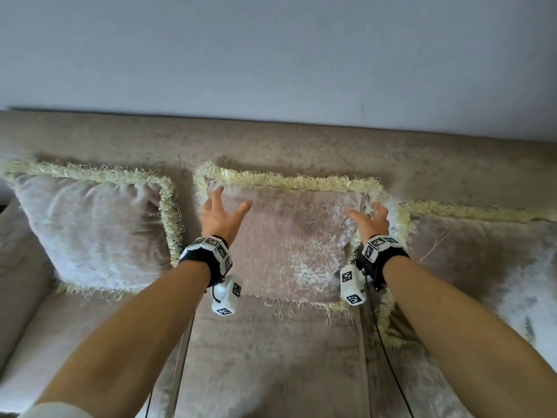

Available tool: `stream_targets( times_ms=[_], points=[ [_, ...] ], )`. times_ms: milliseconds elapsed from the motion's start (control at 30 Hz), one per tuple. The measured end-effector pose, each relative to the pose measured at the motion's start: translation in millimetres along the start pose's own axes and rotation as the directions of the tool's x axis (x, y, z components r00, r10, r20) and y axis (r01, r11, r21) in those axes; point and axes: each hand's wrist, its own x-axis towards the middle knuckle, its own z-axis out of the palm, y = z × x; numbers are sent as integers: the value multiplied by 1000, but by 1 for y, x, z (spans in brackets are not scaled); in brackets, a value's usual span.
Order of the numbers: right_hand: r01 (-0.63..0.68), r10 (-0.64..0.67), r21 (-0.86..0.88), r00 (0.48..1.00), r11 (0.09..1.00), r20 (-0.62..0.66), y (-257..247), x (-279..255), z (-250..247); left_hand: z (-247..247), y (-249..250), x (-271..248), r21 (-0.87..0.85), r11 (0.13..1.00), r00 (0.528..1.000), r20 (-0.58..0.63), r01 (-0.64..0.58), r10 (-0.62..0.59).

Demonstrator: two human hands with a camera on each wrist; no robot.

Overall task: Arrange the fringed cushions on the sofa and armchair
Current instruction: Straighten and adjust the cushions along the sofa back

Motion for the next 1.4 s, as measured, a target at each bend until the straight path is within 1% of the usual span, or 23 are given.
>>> stream_targets(
  times_ms=[67, 133, 300, 467, 667, 833, 933, 1100, 1200, 1267, 1400],
  points=[
    [44, -44, -31, 999, 999, 3, 4, -21, -8, -6, 4, -16, 11, 998, 998, -4, -62, 62],
    [82, -82, -71, 997, 994, 0, 12, -39, -15, -10, 6, -30, 7, 994, 994, 16, -109, 108],
    [82, -90, -156, 995, 984, -50, 38, -87, -40, -12, 5, -66, 21, 981, 980, 63, -193, 191],
    [42, -55, -143, 994, 989, -92, 62, -123, -68, -6, 6, -104, 19, 970, 964, 118, -243, 239],
    [25, -39, -95, 987, 995, -153, 80, -142, -117, 21, 31, -144, -26, 951, 939, 149, -309, 309],
    [36, -52, -85, 980, 996, -194, 98, -135, -174, 63, 58, -183, -40, 937, 919, 182, -348, 350],
    [28, -44, -80, 978, 996, -204, 114, -125, -218, 95, 71, -213, -48, 934, 917, 176, -354, 357],
    [-4, -14, -100, 984, 995, -179, 141, -107, -296, 154, 93, -266, -28, 950, 930, 195, -311, 311],
    [-13, -5, -101, 986, 995, -169, 153, -96, -337, 185, 109, -293, -30, 950, 929, 200, -311, 311],
    [-17, 2, -88, 987, 996, -161, 161, -90, -360, 203, 120, -308, -32, 949, 926, 214, -313, 312],
    [-21, 7, -74, 984, 997, -179, 171, -76, -395, 231, 145, -325, -32, 960, 936, 216, -279, 279]
  ],
)
